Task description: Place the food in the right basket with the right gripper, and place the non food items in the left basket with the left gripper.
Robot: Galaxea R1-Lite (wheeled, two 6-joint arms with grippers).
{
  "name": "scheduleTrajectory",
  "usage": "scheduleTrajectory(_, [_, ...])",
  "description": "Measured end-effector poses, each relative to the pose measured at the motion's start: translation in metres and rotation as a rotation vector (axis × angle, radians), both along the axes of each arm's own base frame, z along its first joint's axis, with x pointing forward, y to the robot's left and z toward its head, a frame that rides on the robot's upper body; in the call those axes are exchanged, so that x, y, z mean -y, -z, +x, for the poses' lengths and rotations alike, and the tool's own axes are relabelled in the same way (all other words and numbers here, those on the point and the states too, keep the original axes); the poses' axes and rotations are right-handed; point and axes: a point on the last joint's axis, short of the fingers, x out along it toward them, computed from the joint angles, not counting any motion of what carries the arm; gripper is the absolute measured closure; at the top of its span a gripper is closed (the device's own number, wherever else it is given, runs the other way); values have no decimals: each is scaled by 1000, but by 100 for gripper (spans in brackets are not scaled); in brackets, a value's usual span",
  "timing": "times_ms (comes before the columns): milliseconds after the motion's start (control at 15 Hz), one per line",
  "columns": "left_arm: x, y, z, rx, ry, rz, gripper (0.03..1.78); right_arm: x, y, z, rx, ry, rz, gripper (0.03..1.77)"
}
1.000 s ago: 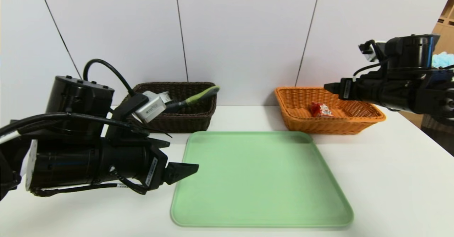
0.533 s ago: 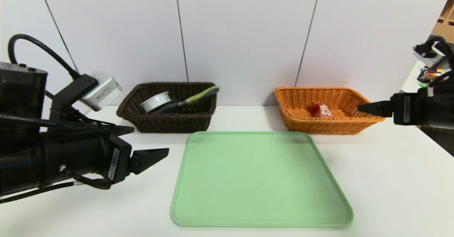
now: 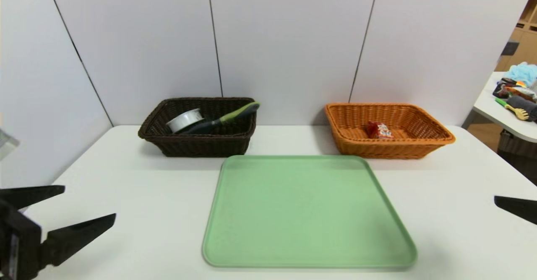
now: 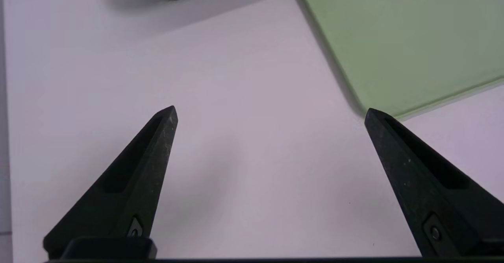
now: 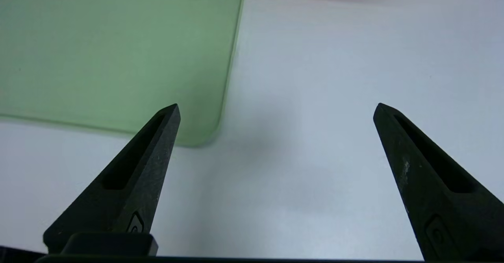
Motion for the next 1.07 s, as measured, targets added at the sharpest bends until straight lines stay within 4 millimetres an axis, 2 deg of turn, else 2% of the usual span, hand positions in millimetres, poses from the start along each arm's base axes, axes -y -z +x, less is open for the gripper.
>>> scheduleTrajectory(267, [-23,25,-43,61,-128,70,12,12,15,-56,28,14,11,11])
scheduleTrajectory(533, [-29,43,-76,132,-237,103,12,17,29,-99,79,89,-5,11])
scheduleTrajectory(733, [-30,65,-95,170,-286,113,12,14,38,-119,116,122,-16,11])
scheduleTrajectory(1067, [-29,95,-115,245,-282,113,12,12,62,-138,156,133,-5,11])
